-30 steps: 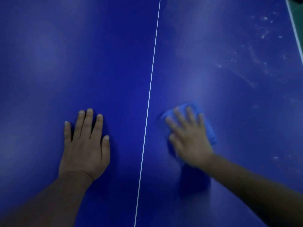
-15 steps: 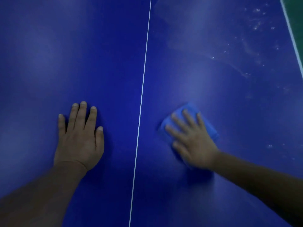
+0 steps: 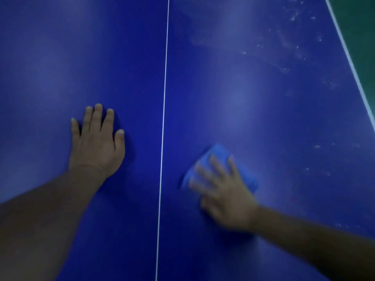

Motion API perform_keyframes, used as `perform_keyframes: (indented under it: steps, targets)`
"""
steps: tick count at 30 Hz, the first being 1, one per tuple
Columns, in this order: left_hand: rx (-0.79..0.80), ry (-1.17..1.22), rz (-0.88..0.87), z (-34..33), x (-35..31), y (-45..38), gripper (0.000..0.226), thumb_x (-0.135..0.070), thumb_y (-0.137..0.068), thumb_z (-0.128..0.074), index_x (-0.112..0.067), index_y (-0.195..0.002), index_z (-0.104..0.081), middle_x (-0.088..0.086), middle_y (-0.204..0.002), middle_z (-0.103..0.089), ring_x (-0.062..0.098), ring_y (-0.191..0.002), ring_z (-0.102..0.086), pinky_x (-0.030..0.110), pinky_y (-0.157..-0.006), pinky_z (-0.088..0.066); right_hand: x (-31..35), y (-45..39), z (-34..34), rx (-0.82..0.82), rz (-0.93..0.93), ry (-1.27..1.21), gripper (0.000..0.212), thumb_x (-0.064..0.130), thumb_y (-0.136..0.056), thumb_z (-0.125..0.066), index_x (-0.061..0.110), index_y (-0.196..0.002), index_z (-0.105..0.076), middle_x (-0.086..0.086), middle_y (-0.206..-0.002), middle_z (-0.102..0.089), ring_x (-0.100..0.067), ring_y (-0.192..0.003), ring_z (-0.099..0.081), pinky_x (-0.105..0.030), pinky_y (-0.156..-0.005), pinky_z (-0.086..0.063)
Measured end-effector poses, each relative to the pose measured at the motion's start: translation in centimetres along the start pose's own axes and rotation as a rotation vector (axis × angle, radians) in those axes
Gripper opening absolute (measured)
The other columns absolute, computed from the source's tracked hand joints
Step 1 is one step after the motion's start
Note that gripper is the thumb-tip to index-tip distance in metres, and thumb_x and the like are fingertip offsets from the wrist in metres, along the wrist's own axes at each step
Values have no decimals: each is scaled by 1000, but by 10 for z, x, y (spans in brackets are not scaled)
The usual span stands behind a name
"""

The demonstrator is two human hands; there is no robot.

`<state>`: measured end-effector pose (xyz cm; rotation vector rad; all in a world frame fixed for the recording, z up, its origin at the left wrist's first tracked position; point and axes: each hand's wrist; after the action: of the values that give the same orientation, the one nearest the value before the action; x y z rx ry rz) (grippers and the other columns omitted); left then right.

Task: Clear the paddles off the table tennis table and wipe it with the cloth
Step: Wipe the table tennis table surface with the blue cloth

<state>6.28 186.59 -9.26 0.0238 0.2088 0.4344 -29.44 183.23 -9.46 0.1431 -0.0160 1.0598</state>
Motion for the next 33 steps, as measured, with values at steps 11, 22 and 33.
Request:
perform_keyframes:
  steps: [11,22,33]
  targets:
    - [28,129,-138,-5,9,99,72,-49,-98,-18,-7,-156,-27,10,-167,-14,25,-154,-7,47,-123,2,-92,-72,42,-44,-877,-175,56,52,-104,-25,44,-158,-10,8,-169,-4,-30,-155,3,-68,-118,0]
    - [82,32,-114,-18,-24,228,64,-41,-100,-22,-10,-155,-33,7,-166,-19,22,-155,-8,60,-121,-6,-5,40,5,-60,-93,-33,54,49,-97,-39,34,-148,-46,-4,-159,-39,-40,-147,-29,-76,-109,-21]
    - [100,15,-110,-17,-24,227,63,-38,-100,-23,-9,-154,-32,8,-166,-18,22,-155,-5,58,-122,-2,62,98,-10,-92,-782,-70,57,52,-103,-27,36,-157,-25,-1,-167,-20,-36,-153,-14,-67,-118,-8]
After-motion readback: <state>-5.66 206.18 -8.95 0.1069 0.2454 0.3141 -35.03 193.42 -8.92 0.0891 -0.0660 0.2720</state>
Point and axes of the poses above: each hand's wrist, its own y-axis away from the middle knuckle, its own z-axis out of the back of the hand, x = y × z
